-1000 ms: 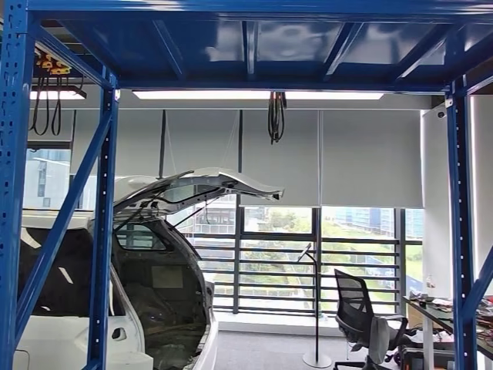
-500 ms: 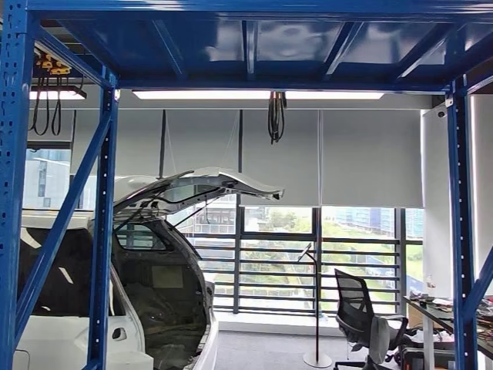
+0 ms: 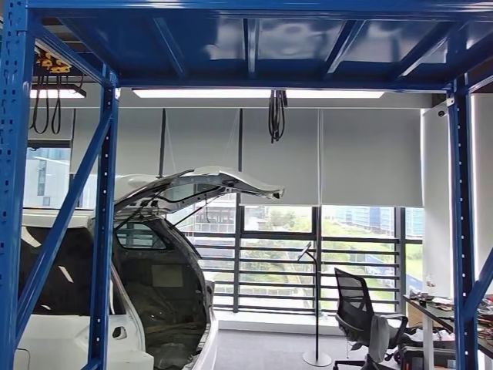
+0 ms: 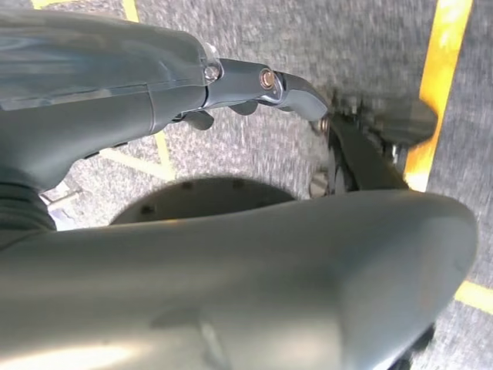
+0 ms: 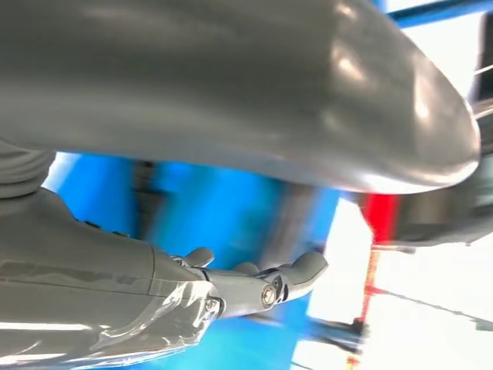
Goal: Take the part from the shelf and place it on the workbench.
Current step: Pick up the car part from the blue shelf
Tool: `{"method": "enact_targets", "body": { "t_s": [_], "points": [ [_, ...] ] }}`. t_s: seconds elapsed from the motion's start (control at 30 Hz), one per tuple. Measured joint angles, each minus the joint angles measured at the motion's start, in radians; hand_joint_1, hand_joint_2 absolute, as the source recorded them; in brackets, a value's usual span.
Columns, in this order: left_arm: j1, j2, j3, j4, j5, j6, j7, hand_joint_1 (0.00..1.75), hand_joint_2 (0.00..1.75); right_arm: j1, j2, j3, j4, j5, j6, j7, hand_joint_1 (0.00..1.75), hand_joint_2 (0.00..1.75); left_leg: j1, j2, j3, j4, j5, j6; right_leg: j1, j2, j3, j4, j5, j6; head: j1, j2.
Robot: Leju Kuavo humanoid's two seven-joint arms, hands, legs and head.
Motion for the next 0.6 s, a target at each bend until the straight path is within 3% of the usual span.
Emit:
{"method": "enact_targets", "body": {
  "t_s": [0.07,0.1,0.2,0.23,0.27,0.3,0.37,0.4,0.43,0.53,0.6],
  "points": [
    [-0.005,0.004,-0.019,0.004,0.037,0.007,-0.002,0.0,0.0,-0.016,-0.016,0.006,-0.051,-0.003,0.014,-0.015,0.0,0.0,0.005,0.002,0.004,-0.011,0.008,0.009,0.001,-0.001,-0.006,0.016,-0.014,0.003,0.0,0.0],
    [-0.007,0.006,-0.027,0.005,0.056,0.01,-0.004,0.0,0.0,-0.021,-0.024,0.008,-0.076,-0.004,0.022,-0.023,0.0,0.0,0.008,0.004,0.006,-0.016,0.012,0.014,0.001,-0.001,-0.022,0.051,-0.036,0.003,0.0,0.0],
    [-0.011,0.012,-0.06,0.013,0.11,0.016,-0.008,0.0,0.0,-0.037,-0.051,0.016,-0.159,-0.009,0.042,-0.045,0.0,0.0,0.01,0.008,0.006,-0.018,0.013,0.017,0.0,-0.001,-0.121,0.246,-0.118,0.006,0.0,0.0],
    [-0.013,0.014,-0.074,0.017,0.128,0.018,-0.009,0.0,0.0,-0.044,-0.061,0.02,-0.189,-0.01,0.049,-0.052,0.0,0.0,0.01,0.01,0.007,-0.018,0.012,0.016,-0.001,-0.002,-0.147,0.288,-0.122,0.007,0.0,0.0],
    [-0.015,0.016,-0.089,0.021,0.147,0.021,-0.01,0.0,0.0,-0.052,-0.072,0.023,-0.219,-0.012,0.057,-0.06,0.0,0.0,0.011,0.011,0.009,-0.018,0.011,0.015,-0.001,-0.002,-0.155,0.292,-0.104,0.008,0.0,0.0],
    [-0.017,0.018,-0.103,0.025,0.166,0.025,-0.012,0.0,0.0,-0.06,-0.082,0.027,-0.248,-0.014,0.064,-0.068,0.0,0.0,0.012,0.011,0.012,-0.017,0.008,0.012,-0.001,-0.003,-0.143,0.254,-0.069,0.009,0.0,0.0],
    [-0.022,0.022,-0.127,0.031,0.201,0.03,-0.015,0.0,0.0,-0.078,-0.102,0.032,-0.303,-0.017,0.078,-0.083,0.0,0.0,0.012,0.012,0.018,-0.015,0.001,0.002,0.001,-0.012,-0.09,0.121,0.01,0.007,0.0,0.0],
    [-0.025,0.025,-0.14,0.035,0.219,0.032,-0.016,0.0,0.0,-0.088,-0.112,0.035,-0.329,-0.019,0.084,-0.09,0.0,0.0,0.01,0.012,0.018,-0.012,-0.003,-0.004,0.003,-0.016,-0.07,0.069,0.03,0.002,0.0,0.0],
    [-0.028,0.028,-0.153,0.04,0.237,0.034,-0.018,0.0,0.0,-0.098,-0.121,0.039,-0.356,-0.022,0.092,-0.097,0.0,0.0,0.008,0.013,0.016,-0.011,-0.005,-0.008,0.005,-0.018,-0.059,0.039,0.037,-0.004,0.0,0.0],
    [-0.035,0.038,-0.198,0.055,0.293,0.041,-0.023,0.0,0.0,-0.124,-0.15,0.05,-0.443,-0.03,0.116,-0.121,0.0,0.0,0.009,0.019,0.012,-0.009,-0.01,-0.021,0.007,-0.013,-0.06,0.028,0.031,-0.025,0.0,0.0],
    [-0.041,0.043,-0.228,0.064,0.329,0.044,-0.028,0.0,0.0,-0.145,-0.169,0.057,-0.498,-0.035,0.133,-0.136,0.0,0.0,0.011,0.021,-0.004,0.031,-0.042,-0.029,0.005,-0.011,-0.059,0.024,0.032,-0.039,0.0,0.0]
  ]
}}
